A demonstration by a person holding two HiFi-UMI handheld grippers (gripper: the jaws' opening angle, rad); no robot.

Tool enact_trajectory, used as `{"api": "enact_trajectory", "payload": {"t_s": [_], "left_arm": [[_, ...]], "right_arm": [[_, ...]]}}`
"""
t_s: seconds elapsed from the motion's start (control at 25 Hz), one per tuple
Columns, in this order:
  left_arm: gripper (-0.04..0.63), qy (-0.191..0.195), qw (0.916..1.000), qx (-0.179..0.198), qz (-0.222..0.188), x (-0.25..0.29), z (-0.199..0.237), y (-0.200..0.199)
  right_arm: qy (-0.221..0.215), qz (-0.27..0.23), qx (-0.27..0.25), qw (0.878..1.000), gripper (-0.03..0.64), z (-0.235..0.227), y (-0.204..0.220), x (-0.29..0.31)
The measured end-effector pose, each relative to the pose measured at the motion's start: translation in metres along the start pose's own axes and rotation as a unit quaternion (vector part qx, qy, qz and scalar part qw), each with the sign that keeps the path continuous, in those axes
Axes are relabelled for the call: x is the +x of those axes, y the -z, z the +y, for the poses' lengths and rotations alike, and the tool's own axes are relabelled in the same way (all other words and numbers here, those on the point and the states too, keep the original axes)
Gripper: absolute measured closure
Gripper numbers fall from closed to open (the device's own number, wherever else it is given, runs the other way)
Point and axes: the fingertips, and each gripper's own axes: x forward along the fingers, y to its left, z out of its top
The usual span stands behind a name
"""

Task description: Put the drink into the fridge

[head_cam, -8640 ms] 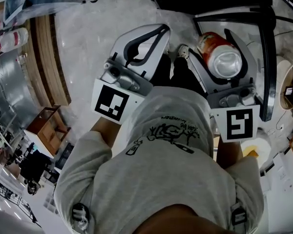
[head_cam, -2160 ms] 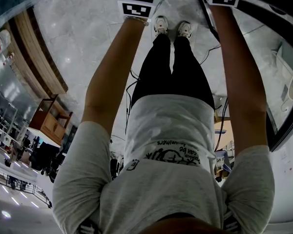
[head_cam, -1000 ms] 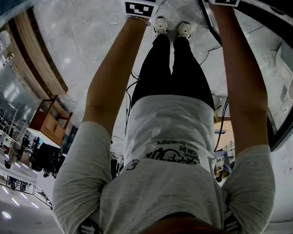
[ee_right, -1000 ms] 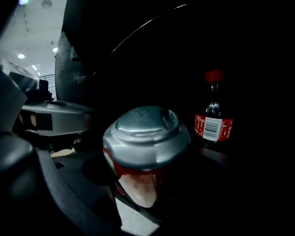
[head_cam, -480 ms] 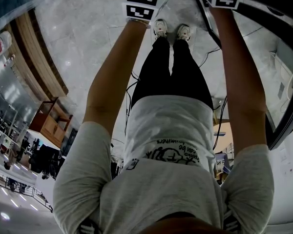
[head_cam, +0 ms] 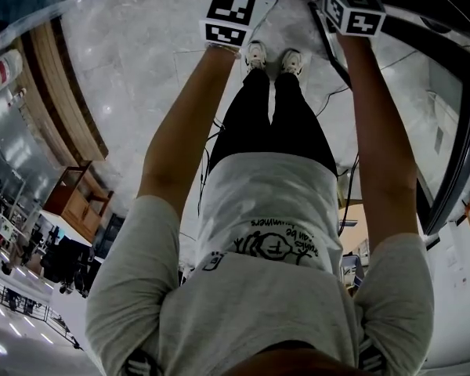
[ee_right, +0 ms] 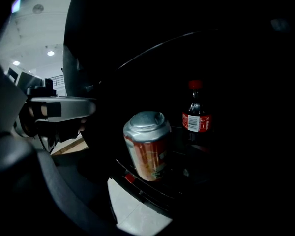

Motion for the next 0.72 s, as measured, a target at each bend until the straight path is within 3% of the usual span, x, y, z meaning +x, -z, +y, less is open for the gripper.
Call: {"api": "enact_trajectory", "payload": {"t_s": [0.16,0.28,0.48,0.72], "left_arm": [[0.574,0.000,1.0000,-0.002,0.000,-0.009,-0.006,-0.005],[0.574,-0.002,1.0000,-0.006,-0.002,-0.017,-0.011,-0.010],[0.574,-0.001,0.9999,-0.009,-0.010,-0.037,-0.019,-0.025],[0.574,0.001,0.9998,-0.010,-0.018,-0.062,-0.027,-0.045]], "right_arm": [[0.006,0.000,0.009,1.000,0.198,0.004,0.001,-0.016],[0.005,-0.004,0.016,1.000,0.258,0.008,0.001,-0.029],[-0.011,-0.009,-0.004,1.000,0.359,0.025,-0.006,-0.055],[-0.017,-0.024,-0.038,0.999,0.431,0.045,-0.029,-0.086]]}}
